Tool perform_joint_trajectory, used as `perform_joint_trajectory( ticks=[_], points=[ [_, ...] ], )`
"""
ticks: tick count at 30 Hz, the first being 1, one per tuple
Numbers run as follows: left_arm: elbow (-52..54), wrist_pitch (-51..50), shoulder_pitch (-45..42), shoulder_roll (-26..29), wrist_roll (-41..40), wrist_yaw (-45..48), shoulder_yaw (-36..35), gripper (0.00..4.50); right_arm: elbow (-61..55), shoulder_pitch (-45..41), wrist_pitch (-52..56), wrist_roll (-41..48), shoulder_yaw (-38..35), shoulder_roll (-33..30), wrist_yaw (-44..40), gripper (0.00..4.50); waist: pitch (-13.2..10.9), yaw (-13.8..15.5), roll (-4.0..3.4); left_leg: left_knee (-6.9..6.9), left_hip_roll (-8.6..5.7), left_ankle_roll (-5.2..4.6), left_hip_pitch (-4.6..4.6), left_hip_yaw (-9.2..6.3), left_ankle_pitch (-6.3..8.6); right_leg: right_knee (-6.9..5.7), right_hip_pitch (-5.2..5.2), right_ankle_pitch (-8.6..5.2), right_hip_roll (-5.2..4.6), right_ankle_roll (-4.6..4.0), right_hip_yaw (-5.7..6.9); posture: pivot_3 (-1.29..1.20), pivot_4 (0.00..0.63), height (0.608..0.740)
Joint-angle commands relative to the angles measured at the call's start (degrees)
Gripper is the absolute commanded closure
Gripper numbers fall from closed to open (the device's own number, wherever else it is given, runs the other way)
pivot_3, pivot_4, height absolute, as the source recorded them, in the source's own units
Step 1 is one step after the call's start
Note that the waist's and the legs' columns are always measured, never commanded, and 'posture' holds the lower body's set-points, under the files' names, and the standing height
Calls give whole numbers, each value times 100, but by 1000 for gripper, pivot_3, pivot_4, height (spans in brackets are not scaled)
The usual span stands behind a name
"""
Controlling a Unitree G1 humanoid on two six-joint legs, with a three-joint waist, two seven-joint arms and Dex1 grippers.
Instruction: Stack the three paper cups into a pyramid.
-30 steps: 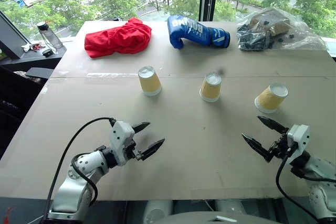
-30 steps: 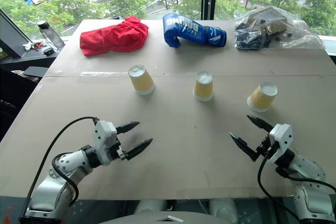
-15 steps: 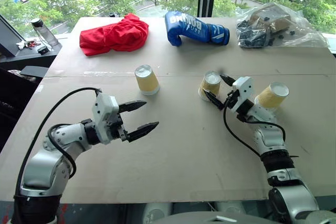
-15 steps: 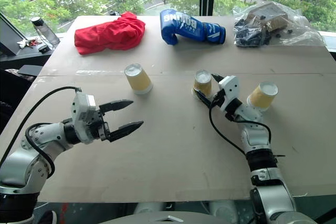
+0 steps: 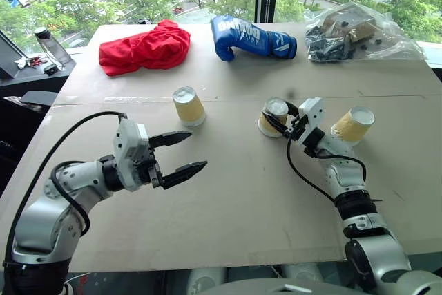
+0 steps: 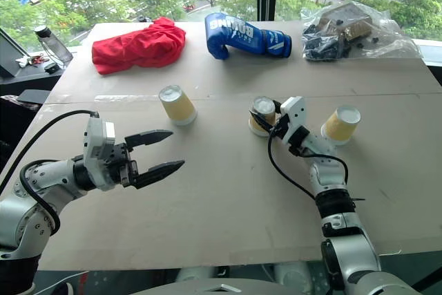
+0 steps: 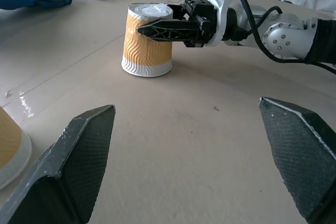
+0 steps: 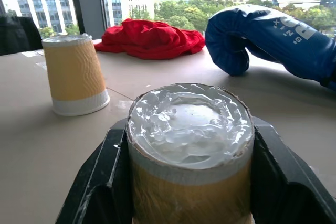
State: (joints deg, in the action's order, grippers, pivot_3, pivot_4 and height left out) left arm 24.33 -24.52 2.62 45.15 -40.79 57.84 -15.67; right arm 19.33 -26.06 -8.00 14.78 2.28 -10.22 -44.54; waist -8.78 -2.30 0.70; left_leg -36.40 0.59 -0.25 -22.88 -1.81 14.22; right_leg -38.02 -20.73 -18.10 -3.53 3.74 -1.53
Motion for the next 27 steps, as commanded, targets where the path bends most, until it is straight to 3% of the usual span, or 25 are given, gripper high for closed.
perform_joint_trajectory(
  ticks=[1, 5, 6, 7, 10, 18, 27],
  points=[
    [221, 87, 32, 68, -71, 164, -98, 0, -1263, 527, 685, 271, 341, -315, -464, 2589, 0, 4, 0, 0, 0, -10, 0, 0, 6, -1, 0, 0, -1, 0, 0, 0, 150, 740],
    [213, 119, -7, 118, 97, 299, 132, 0, -1624, 846, 906, -15, 598, -636, -461, 2589, 1, -4, 0, 0, 0, -16, 7, 3, 9, -5, 2, 0, -1, 0, -4, 0, 150, 740],
    [215, 110, -46, 109, 94, 310, 170, 0, -1644, 861, 936, -37, 592, -640, -376, 1792, 2, 0, 1, 0, 0, -16, 11, 4, 9, -7, 3, 0, 0, 0, -5, 0, 150, 740],
    [218, 92, -100, 113, 91, 333, 214, 0, -1676, 870, 992, 16, 558, -647, -350, 1573, 2, 6, 1, 0, 0, -16, 13, 3, 9, -9, 5, 1, 0, 0, -4, 0, 150, 740],
    [210, 67, -241, 205, 141, 455, 362, 0, -1988, 915, 1098, 326, 343, -715, -381, 71, 1, 17, 1, -1, 0, -16, 13, 0, 9, -12, 4, 1, 2, 0, -2, 0, 150, 740],
    [302, -552, -1255, 290, -295, 546, 771, 0, -4089, 1895, 1789, 785, -445, -1547, 54, 71, -1, 149, -1, -4, -3, -16, -3, -4, 9, 0, 4, 0, 1, 1, 4, 0, 150, 740],
    [-197, -719, -2417, -51, -170, 649, 1401, 0, -3972, 2302, 1001, -10, -1568, -1258, 1635, 71, -1, 149, -1, -13, -8, -13, 3, 1, 7, -10, 4, 0, 18, 1, -7, 0, 150, 740]
  ],
)
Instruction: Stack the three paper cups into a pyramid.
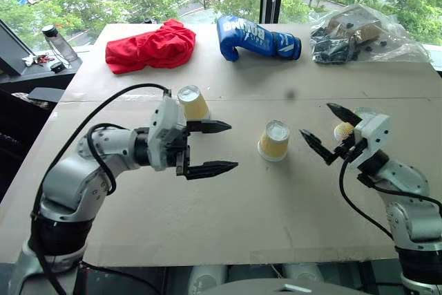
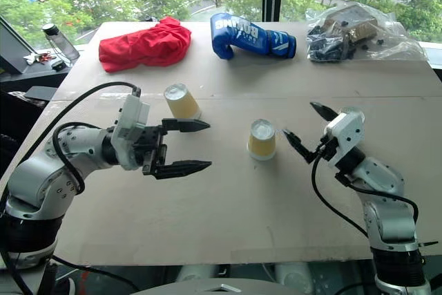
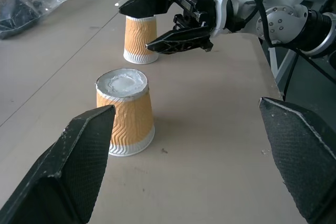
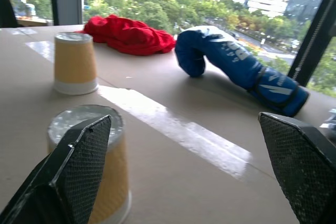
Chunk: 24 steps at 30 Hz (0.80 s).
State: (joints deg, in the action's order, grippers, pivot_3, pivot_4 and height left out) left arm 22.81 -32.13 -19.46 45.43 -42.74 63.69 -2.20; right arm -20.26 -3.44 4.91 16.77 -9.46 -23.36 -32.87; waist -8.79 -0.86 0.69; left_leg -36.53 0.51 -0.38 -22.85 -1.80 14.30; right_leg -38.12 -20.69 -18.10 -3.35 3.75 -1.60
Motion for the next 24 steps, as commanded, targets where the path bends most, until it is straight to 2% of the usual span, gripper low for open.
perform_joint_trajectory(
  ticks=[1, 7, 13, 24],
  points=[
    [-73, 53, -266, -121, 41, 57, 94, 0, 48, 80, -345, -307, -464, 63, 595, 71, 0, 2, 0, 0, -2, 2, -1, -1, -1, 0, 0, 0, 1, 0, 0, 0, 150, 740],
    [-120, 142, -339, -259, 208, 36, 185, 0, 263, 187, -246, -233, -642, 295, 1045, 71, 0, -18, -1, 0, 4, 13, -1, 3, -8, 1, -1, 0, 12, 0, -7, 0, 150, 740],
    [-26, 180, -221, -237, 270, 29, 145, 0, 979, 90, -311, -248, -788, 363, 1304, 71, 0, -6, -1, -3, 7, 7, 0, 3, -4, -2, -1, 0, 15, -1, -11, 0, 150, 740],
    [252, 270, 206, -202, 304, -168, -9, 0, 1847, -347, -511, -96, -903, 370, 1392, 71, 0, -12, -3, -5, 11, 6, 2, 8, -4, -6, -1, 0, 16, -1, -18, 0, 150, 740]
  ],
)
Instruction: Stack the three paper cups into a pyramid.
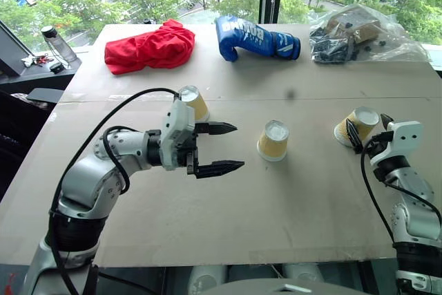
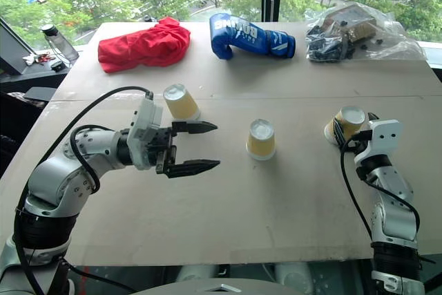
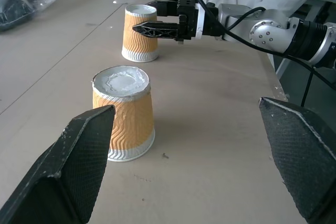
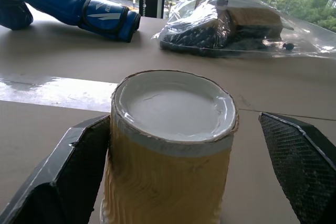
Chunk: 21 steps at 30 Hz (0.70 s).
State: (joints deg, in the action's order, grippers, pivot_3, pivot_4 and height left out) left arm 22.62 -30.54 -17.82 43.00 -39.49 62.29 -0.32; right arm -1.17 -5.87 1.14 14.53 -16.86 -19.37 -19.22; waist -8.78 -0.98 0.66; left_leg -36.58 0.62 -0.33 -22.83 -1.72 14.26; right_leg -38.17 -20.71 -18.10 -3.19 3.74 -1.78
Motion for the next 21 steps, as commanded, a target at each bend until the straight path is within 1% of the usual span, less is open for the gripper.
perform_joint_trajectory(
  ticks=[1, 2, 3, 5, 8, 11, 16, 19, 21],
  points=[
    [284, 114, 60, 38, -21, -38, -201, 0, -47, -124, -123, 157, -162, -22, 20, 71, 0, 0, 0, 0, 0, 0, 0, 0, 0, 0, 0, 0, 0, 0, 0, 0, 150, 740],
    [296, 117, 81, 36, -20, -47, -211, 0, -49, -145, -123, 190, -153, -12, 4, 71, 0, 0, 0, 0, 1, 0, 0, 0, 0, 0, 0, 0, 0, 0, 0, 0, 150, 740],
    [304, 121, 97, 37, -18, -52, -222, 0, -57, -158, -128, 223, -145, -2, -10, 300, 0, -1, 0, 0, 2, 0, 0, 0, 0, 0, 0, 0, 0, 0, 0, 0, 150, 740],
    [289, 153, 102, 39, 21, -65, -234, 0, -82, -176, -161, 274, -111, 2, -57, 913, 0, 1, 0, 0, 3, 0, 0, 0, 0, -1, 0, 0, 0, 0, -1, 0, 150, 740],
    [226, 311, 93, 8, 128, -62, -234, 0, -195, -124, -214, 393, -62, 43, -172, 2330, 0, 2, 0, 0, 3, -1, 0, 0, 1, -1, 0, 0, 0, 0, 0, 0, 150, 740],
    [193, 346, 81, -17, 138, -50, -236, 0, -433, 35, -172, 606, 6, 61, -415, 2385, 0, 3, 0, 0, 3, -1, 0, 0, 1, -1, 0, 0, 0, 0, 0, 0, 150, 740],
    [148, 353, 129, 48, 142, 110, -188, 0, -1207, 715, 89, 988, 355, -115, -1185, 2385, 0, 11, -1, 0, 6, -6, -1, -3, 3, -1, 0, 0, 0, 0, 2, 0, 150, 740],
    [86, 425, 200, 102, 228, 238, -159, 0, -1545, 1017, 162, 755, 738, -346, -1487, 2385, 1, 3, -2, -3, 5, -8, 0, 0, 5, -2, 1, 0, -1, 0, -1, 0, 150, 740],
    [22, 484, 204, 113, 301, 297, -138, 0, -1651, 1014, 185, 608, 951, -424, -1534, 2385, 1, -3, -2, -5, 4, -9, 4, 3, 5, -5, 1, 0, 0, 0, -5, 0, 150, 740]
  ],
)
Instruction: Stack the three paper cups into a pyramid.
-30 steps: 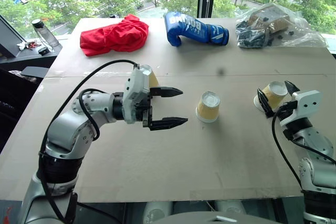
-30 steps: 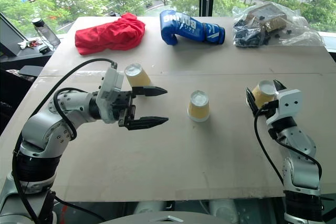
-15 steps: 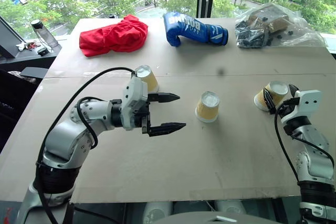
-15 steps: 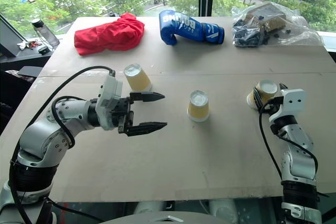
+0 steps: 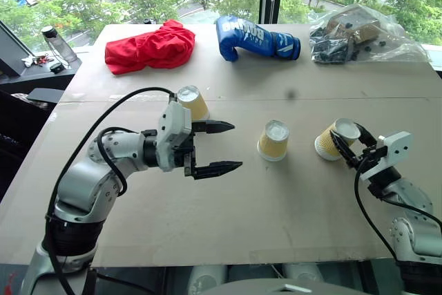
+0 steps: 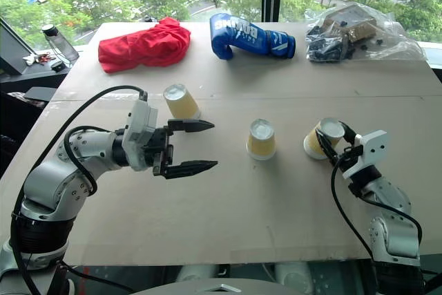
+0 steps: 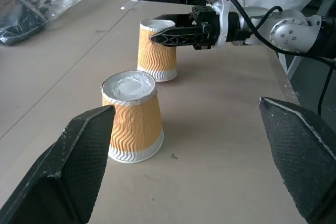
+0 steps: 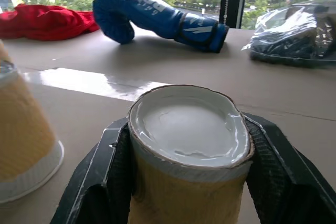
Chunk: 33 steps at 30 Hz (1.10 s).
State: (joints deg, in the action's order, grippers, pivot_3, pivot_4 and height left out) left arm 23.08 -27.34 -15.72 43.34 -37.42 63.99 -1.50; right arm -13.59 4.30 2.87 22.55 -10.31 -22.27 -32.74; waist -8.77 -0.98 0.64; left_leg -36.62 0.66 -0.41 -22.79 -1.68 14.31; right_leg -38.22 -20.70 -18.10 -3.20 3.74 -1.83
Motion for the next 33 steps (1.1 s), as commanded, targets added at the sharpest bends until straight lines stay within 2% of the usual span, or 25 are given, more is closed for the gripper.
perform_joint_trajectory(
  ticks=[1, 8, 20, 21, 22, 24, 28, 33],
  points=[
    [-48, 181, -12, 75, 117, 144, -11, 0, -471, -28, 53, -209, 381, -124, -169, 2385, 0, -3, 1, -2, -1, 0, 1, 0, 0, -2, 0, 0, 5, 0, 0, 0, 150, 740],
    [-86, 233, -7, 50, 260, 208, 31, 0, -518, -169, 7, -500, 836, -94, -165, 2385, 0, 13, 1, -15, -2, 0, 1, -3, 0, -15, 0, 0, 8, -1, 2, 0, 150, 740],
    [25, 203, 56, 6, 316, 108, 8, 0, -223, -567, 43, -612, 991, 117, -50, 2385, 0, 10, 1, -21, -1, 0, 1, -4, 0, -23, 0, 0, 9, -1, 1, 0, 150, 740],
    [28, 195, 48, 1, 318, 94, 6, 0, -205, -582, 63, -603, 972, 119, -34, 1356, 0, 11, 1, -22, -1, 0, 1, -4, 0, -23, 0, 0, 9, -1, 2, 0, 150, 740],
    [29, 188, 46, -2, 315, 75, -3, 0, -194, -590, 80, -596, 948, 96, -39, 1062, 0, 15, 1, -22, -1, 0, 1, -5, 0, -23, 0, 0, 9, -1, 2, 0, 150, 740],
    [36, 167, 48, -18, 295, 16, -27, 0, -231, -558, 198, -435, 881, 12, -163, 108, 0, 17, 1, -22, -1, 0, 1, -5, 0, -23, 0, 0, 9, -1, 3, 0, 150, 740],
    [27, 189, 99, -425, 78, -443, -258, 0, -235, -475, 172, -243, 732, -117, -366, 43, 0, 21, 1, -23, 2, -1, 0, -5, 1, -23, 0, 0, 7, -1, 2, 0, 150, 740],
    [-24, 533, 546, -912, 110, -959, -676, 0, -514, -325, 203, 423, 383, -265, -828, 43, 0, 7, 1, -26, 7, -1, 0, -5, 1, -26, 0, 0, 8, -1, -1, 0, 150, 740]
  ],
)
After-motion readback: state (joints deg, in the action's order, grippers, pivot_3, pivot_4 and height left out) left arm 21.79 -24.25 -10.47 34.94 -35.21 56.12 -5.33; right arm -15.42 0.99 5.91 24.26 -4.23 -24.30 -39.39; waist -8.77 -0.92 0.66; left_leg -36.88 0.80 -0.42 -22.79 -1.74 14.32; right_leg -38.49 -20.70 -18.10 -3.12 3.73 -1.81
